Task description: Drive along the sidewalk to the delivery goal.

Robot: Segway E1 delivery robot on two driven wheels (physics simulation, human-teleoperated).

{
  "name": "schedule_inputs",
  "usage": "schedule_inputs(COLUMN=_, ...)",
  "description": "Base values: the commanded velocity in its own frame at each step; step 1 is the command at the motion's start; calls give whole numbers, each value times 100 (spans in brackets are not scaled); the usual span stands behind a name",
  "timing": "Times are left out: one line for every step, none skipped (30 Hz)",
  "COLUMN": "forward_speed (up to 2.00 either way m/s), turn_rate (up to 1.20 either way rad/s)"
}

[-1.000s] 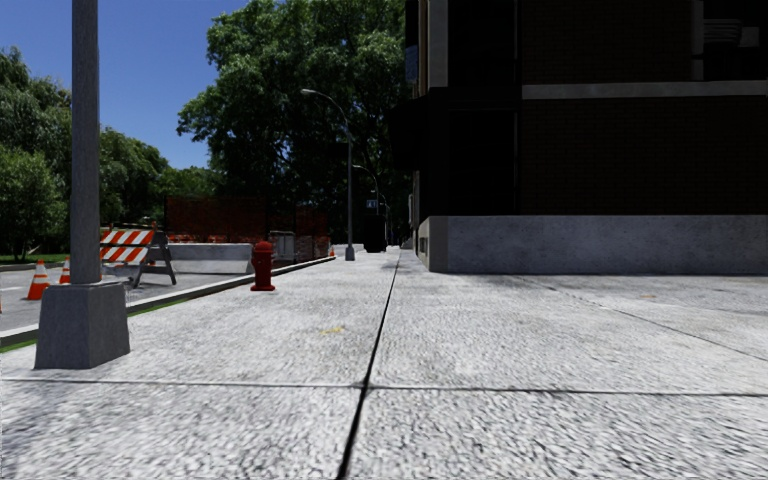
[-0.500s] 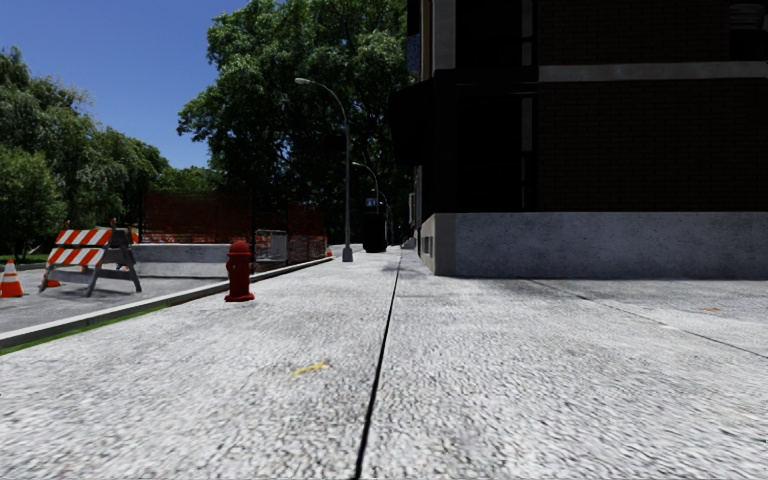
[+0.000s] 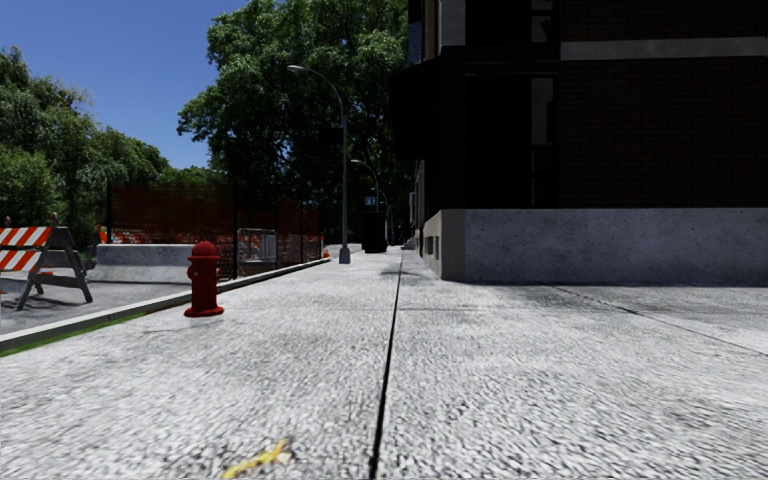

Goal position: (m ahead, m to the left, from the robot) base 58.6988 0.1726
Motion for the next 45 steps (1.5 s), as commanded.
schedule_inputs(forward_speed=200, turn_rate=0)
schedule_inputs(forward_speed=200, turn_rate=0)
schedule_inputs(forward_speed=200, turn_rate=0)
schedule_inputs(forward_speed=200, turn_rate=0)
schedule_inputs(forward_speed=200, turn_rate=0)
schedule_inputs(forward_speed=200, turn_rate=0)
schedule_inputs(forward_speed=200, turn_rate=0)
schedule_inputs(forward_speed=200, turn_rate=0)
schedule_inputs(forward_speed=200, turn_rate=0)
schedule_inputs(forward_speed=200, turn_rate=0)
schedule_inputs(forward_speed=200, turn_rate=0)
schedule_inputs(forward_speed=200, turn_rate=0)
schedule_inputs(forward_speed=200, turn_rate=0)
schedule_inputs(forward_speed=200, turn_rate=0)
schedule_inputs(forward_speed=200, turn_rate=0)
schedule_inputs(forward_speed=200, turn_rate=0)
schedule_inputs(forward_speed=200, turn_rate=0)
schedule_inputs(forward_speed=200, turn_rate=0)
schedule_inputs(forward_speed=200, turn_rate=0)
schedule_inputs(forward_speed=200, turn_rate=0)
schedule_inputs(forward_speed=200, turn_rate=0)
schedule_inputs(forward_speed=200, turn_rate=0)
schedule_inputs(forward_speed=200, turn_rate=0)
schedule_inputs(forward_speed=200, turn_rate=0)
schedule_inputs(forward_speed=200, turn_rate=0)
schedule_inputs(forward_speed=200, turn_rate=0)
schedule_inputs(forward_speed=200, turn_rate=0)
schedule_inputs(forward_speed=200, turn_rate=0)
schedule_inputs(forward_speed=200, turn_rate=0)
schedule_inputs(forward_speed=200, turn_rate=0)
schedule_inputs(forward_speed=200, turn_rate=0)
schedule_inputs(forward_speed=200, turn_rate=0)
schedule_inputs(forward_speed=200, turn_rate=0)
schedule_inputs(forward_speed=200, turn_rate=0)
schedule_inputs(forward_speed=200, turn_rate=0)
schedule_inputs(forward_speed=200, turn_rate=0)
schedule_inputs(forward_speed=200, turn_rate=0)
schedule_inputs(forward_speed=200, turn_rate=0)
schedule_inputs(forward_speed=200, turn_rate=0)
schedule_inputs(forward_speed=200, turn_rate=0)
schedule_inputs(forward_speed=200, turn_rate=0)
schedule_inputs(forward_speed=200, turn_rate=0)
schedule_inputs(forward_speed=200, turn_rate=0)
schedule_inputs(forward_speed=200, turn_rate=0)
schedule_inputs(forward_speed=200, turn_rate=0)
